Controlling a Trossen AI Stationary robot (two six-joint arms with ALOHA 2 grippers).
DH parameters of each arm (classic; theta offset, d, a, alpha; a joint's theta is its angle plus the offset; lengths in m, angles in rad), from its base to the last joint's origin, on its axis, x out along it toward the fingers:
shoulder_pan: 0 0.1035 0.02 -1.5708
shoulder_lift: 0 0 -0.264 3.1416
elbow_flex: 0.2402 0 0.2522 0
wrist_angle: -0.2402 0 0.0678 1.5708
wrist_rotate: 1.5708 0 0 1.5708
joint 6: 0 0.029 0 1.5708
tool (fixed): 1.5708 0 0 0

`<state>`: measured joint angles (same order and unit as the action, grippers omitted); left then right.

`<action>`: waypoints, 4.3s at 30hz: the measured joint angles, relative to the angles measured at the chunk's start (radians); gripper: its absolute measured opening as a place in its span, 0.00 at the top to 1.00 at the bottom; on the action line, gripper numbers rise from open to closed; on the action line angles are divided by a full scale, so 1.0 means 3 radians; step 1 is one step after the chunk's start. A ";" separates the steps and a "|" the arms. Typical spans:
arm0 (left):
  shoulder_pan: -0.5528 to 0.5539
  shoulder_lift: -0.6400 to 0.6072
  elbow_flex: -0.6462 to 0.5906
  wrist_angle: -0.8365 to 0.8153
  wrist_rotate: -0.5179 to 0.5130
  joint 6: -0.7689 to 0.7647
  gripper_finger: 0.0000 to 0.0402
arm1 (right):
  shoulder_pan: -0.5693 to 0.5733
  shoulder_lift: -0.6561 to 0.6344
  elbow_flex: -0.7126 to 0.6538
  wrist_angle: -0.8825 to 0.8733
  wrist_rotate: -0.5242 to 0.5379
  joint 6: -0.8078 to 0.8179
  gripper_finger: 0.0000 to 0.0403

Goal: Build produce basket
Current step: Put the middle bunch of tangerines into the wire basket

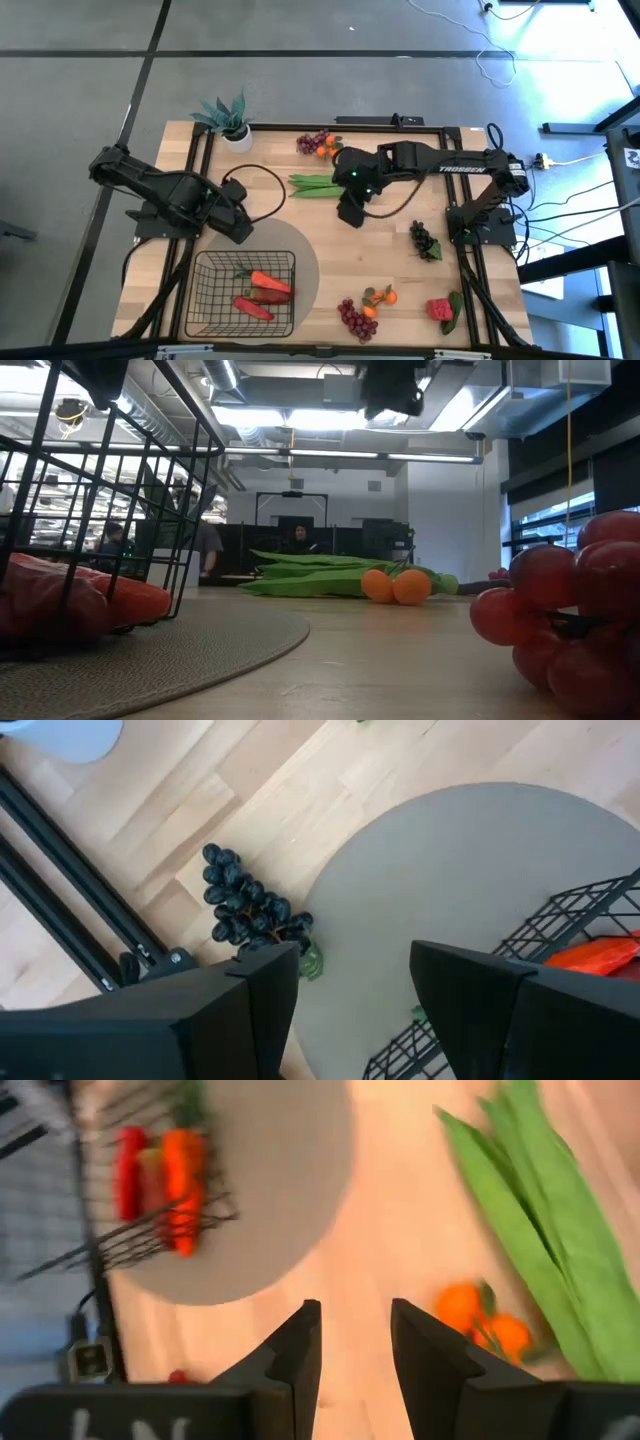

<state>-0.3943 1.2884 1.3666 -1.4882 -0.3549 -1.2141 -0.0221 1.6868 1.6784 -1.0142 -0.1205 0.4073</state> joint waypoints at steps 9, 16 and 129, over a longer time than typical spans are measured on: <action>-0.0004 0.0001 -0.0001 0.0029 0.0003 0.0243 0.55 | -0.0096 0.0092 -0.0362 -0.0130 0.0116 -0.0077 0.73; -0.0001 0.0001 -0.0001 0.0125 0.0003 0.0155 0.55 | -0.0095 0.0094 -0.0869 -0.0003 0.0154 -0.1085 0.73; -0.0097 -0.0542 -0.0001 0.0197 -0.0364 0.0427 0.55 | 0.0545 0.1025 0.1336 0.0968 -0.0203 -0.1569 1.00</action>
<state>-0.4234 1.1259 1.3663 -1.4290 -0.4640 -1.0860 0.1414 1.9944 2.0793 -0.7238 -0.1815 -0.0634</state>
